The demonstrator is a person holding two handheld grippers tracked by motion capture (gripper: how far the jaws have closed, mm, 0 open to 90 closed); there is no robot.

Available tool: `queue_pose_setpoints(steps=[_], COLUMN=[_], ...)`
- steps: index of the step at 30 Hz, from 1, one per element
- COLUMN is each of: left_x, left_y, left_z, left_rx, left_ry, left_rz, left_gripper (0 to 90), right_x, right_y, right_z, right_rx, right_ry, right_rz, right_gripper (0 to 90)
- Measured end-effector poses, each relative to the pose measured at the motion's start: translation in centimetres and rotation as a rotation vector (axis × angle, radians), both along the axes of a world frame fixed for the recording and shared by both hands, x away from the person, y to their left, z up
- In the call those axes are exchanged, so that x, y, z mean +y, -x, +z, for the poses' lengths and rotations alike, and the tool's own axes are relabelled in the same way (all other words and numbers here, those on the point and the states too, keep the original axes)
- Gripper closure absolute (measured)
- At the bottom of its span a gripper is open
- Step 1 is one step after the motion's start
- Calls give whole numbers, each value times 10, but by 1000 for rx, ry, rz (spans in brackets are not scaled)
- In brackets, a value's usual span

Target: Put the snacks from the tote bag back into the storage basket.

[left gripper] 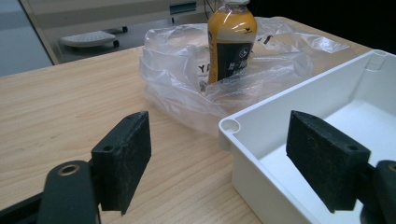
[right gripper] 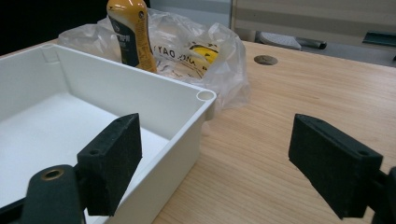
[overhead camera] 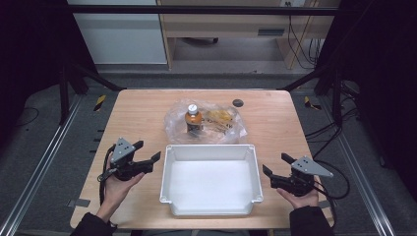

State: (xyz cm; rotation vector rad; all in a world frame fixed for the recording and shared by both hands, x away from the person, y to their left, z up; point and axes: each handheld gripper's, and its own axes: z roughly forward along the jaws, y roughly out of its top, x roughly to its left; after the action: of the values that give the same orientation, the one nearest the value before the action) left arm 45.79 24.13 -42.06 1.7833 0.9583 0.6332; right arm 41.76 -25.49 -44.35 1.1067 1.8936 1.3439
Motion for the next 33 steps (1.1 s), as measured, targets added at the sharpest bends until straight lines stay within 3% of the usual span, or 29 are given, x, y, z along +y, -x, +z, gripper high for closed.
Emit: queue_pose_setpoints(steps=[33], left_x=[-24], left_y=[-24], left_z=[22], left_rx=[-35], left_ry=[23], left_rz=[-16], left_gripper=[224], right_x=[-2], right_y=[-2], right_z=[2], right_rx=[4], right_ry=[-7], right_rz=[5], right_gripper=[174])
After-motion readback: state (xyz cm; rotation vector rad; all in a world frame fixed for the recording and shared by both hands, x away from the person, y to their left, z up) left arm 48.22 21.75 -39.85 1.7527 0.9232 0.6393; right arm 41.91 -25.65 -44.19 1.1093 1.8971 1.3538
